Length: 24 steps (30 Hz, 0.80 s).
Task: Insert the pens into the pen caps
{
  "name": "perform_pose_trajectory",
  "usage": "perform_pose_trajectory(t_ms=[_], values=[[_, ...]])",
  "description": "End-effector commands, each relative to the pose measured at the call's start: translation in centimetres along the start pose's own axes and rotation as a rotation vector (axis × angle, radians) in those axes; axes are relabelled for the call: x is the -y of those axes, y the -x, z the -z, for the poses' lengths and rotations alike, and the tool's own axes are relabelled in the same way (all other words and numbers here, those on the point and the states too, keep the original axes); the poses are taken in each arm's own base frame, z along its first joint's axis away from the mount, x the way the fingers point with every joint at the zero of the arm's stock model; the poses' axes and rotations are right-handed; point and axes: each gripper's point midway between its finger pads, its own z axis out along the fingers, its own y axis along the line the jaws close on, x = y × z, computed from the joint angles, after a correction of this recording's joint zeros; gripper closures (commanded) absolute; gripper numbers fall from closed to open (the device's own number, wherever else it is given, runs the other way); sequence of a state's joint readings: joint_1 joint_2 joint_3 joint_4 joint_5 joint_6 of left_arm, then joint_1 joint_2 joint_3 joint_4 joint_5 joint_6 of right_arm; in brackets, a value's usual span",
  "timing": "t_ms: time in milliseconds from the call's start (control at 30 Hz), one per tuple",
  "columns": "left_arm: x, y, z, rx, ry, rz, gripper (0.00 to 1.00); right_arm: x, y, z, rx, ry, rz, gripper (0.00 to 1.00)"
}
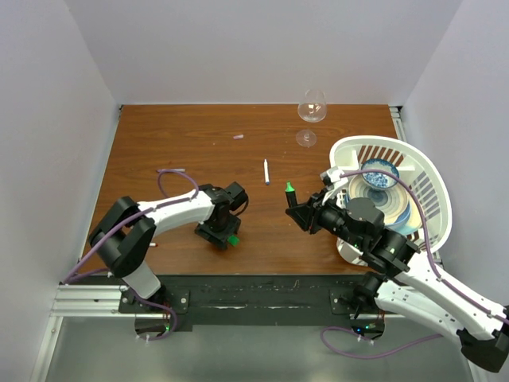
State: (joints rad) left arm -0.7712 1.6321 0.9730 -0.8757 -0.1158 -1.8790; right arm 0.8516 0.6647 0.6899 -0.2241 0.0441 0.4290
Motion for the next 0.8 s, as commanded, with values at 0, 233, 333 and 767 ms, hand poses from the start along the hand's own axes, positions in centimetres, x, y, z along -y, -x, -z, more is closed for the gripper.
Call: perform_pose_trajectory(t_ms=[0,233,333,767], values=[[0.6,-0.1,-0.7,0.019,0.002,-0.035,0.39,-0.8,2.7,0.6,0.081,0.017,0.008,1.00],[0.3,-0.2,-1.3,0.019,0.024,-0.050,0.44,-0.7,2.8,1.0,0.089,0.011,0.009,1.00],[0.2,-0.1,-1.4,0.019,0.027,-0.045,0.49,-0.6,2.6,0.9,0.084,0.007,0.011,1.00],[0.7,-0.4,-1.7,0.009,0.000,-0.066,0.67,-0.9,2.3,0.8,0.066,0.021,-0.006,1.00]])
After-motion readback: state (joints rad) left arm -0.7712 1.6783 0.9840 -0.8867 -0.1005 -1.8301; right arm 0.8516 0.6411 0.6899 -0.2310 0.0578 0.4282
